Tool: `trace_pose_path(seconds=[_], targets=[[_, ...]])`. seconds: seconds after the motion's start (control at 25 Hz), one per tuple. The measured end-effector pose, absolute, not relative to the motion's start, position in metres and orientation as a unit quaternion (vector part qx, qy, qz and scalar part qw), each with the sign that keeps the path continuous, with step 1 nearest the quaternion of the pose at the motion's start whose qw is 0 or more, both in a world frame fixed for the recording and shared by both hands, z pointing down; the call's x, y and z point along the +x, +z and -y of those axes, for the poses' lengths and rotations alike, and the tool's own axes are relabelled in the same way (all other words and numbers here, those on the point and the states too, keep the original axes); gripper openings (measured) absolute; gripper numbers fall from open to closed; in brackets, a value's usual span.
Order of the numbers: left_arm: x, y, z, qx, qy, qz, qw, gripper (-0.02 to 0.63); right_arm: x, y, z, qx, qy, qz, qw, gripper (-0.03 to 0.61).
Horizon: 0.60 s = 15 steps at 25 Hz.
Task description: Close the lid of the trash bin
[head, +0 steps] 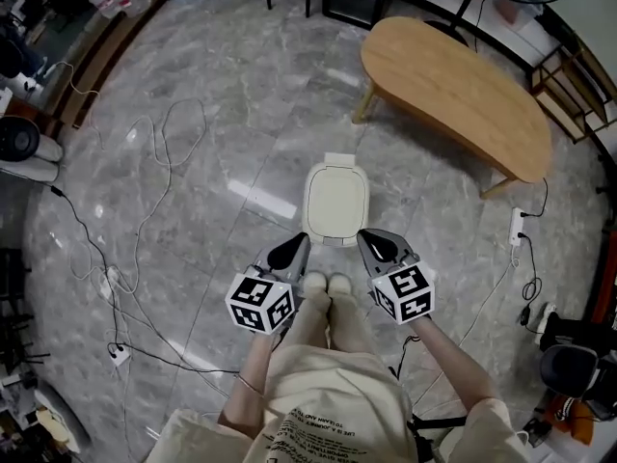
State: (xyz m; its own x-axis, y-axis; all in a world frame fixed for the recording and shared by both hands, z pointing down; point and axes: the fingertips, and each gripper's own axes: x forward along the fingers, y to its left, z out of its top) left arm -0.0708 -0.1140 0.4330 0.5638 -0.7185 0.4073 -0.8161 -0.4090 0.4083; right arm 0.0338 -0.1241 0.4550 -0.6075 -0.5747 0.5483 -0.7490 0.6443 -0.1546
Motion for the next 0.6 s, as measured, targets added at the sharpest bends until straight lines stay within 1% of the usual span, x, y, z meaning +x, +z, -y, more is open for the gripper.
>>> trace_pose_path(seconds=[0.28, 0.6], targets=[[-0.085, 0.377, 0.114, 0.851, 0.072, 0.466, 0.231, 0.023, 0.041, 0.391, 0.120, 0.390, 0.171, 0.887, 0.177, 0.005], [-0.093, 0.321, 0.127, 0.861, 0.056, 0.478, 0.165, 0.023, 0.057, 0.320, 0.140, 0.423, 0.145, 0.889, 0.101, 0.005]])
